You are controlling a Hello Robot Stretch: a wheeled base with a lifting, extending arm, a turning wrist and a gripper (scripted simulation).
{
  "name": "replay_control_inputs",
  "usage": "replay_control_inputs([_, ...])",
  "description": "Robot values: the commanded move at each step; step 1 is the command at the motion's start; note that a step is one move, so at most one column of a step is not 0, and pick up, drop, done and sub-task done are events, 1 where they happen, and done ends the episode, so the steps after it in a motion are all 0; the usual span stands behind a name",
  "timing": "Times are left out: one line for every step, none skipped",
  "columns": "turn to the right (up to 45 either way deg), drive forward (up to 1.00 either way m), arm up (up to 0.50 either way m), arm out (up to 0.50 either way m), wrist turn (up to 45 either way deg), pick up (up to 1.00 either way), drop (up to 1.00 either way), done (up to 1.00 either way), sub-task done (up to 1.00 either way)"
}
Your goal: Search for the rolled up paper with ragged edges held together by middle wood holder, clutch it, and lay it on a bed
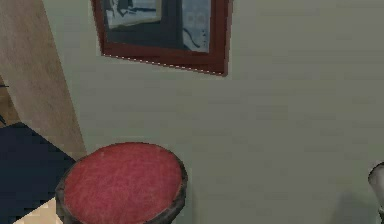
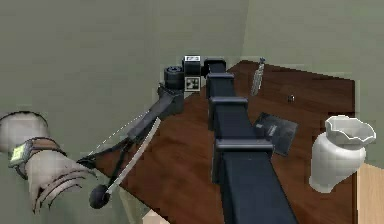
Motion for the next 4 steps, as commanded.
replay_control_inputs([0.0, 0.00, 0.00, -0.28, 0.0, 0.00, 0.00, 0.00, 0.00])
replay_control_inputs([-45.0, 0.00, 0.00, 0.00, 0.0, 0.00, 0.00, 0.00, 0.00])
replay_control_inputs([-45.0, 0.00, 0.00, 0.00, 0.0, 0.00, 0.00, 0.00, 0.00])
replay_control_inputs([-36.0, 0.00, 0.00, 0.00, 0.0, 0.00, 0.00, 0.00, 0.00])
